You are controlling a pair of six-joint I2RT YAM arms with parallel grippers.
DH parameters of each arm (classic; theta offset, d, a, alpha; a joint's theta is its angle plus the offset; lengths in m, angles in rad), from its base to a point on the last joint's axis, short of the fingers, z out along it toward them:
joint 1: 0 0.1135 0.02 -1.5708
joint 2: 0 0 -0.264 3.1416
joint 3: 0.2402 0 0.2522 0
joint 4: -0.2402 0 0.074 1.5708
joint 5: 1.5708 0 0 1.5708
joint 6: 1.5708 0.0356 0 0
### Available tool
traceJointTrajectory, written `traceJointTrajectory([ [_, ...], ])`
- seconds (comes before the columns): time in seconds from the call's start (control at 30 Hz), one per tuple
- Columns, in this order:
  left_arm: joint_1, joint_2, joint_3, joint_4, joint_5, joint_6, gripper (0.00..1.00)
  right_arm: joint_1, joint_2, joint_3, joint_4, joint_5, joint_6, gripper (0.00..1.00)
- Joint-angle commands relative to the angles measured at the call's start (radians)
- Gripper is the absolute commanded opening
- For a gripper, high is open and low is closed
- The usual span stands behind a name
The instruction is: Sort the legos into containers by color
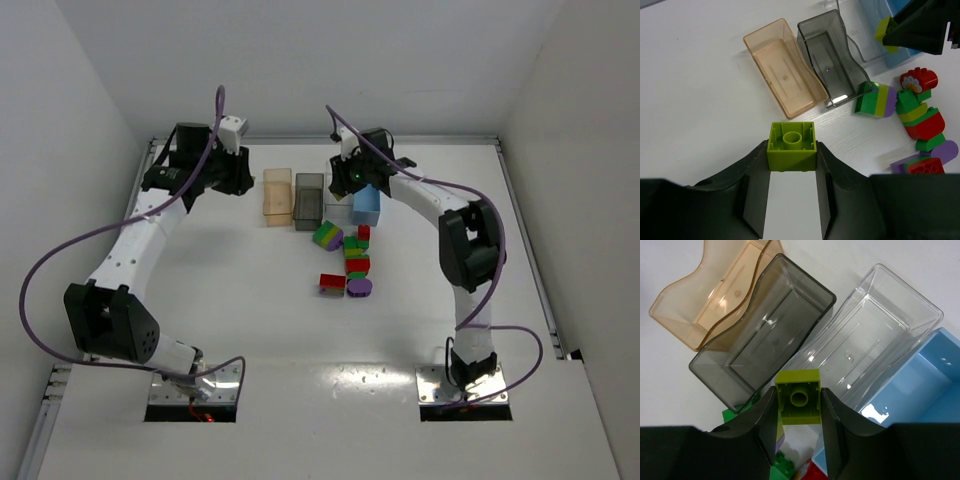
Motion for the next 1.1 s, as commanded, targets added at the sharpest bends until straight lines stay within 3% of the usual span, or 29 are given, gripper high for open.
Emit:
traceJointTrajectory([
  [0.0, -0.01, 0.009, 0.044, 0.022, -0.01, -0.014, 0.01, -0.007, 0.025, 0.041, 0.072, 0.021, 0.026, 0.17],
  [0.17, -0.019, 0.033, 0.053, 0.022, -0.001, -0.014, 0.01, -0.007, 0.069, 0.074, 0.072, 0.011, 0.026, 0.23],
  [0.3, -0.029, 0.058, 0.064, 0.022, -0.001, -0.005, 0.01, -0.007, 0.097, 0.087, 0.072, 0.022, 0.026, 0.42],
  [0.33, -0.038, 0.067, 0.064, 0.022, -0.001, -0.005, 0.01, -0.007, 0.097, 0.096, 0.072, 0.022, 0.026, 0.51],
  [0.43, -0.056, 0.076, 0.074, 0.033, -0.001, -0.005, 0.01, -0.007, 0.108, 0.096, 0.081, 0.034, 0.026, 0.6],
  [0.7, -0.114, 0.168, 0.162, 0.064, 0.03, -0.005, 0.01, -0.007, -0.048, 0.044, 0.081, 0.119, 0.017, 0.67],
  [0.93, -0.219, 0.404, 0.336, 0.073, 0.039, -0.034, 0.01, -0.036, -0.303, -0.048, -0.023, 0.254, -0.107, 0.74],
  [1.07, -0.263, 0.553, 0.456, 0.073, 0.039, -0.056, 0.01, -0.112, -0.414, -0.177, -0.095, 0.298, -0.154, 0.76],
])
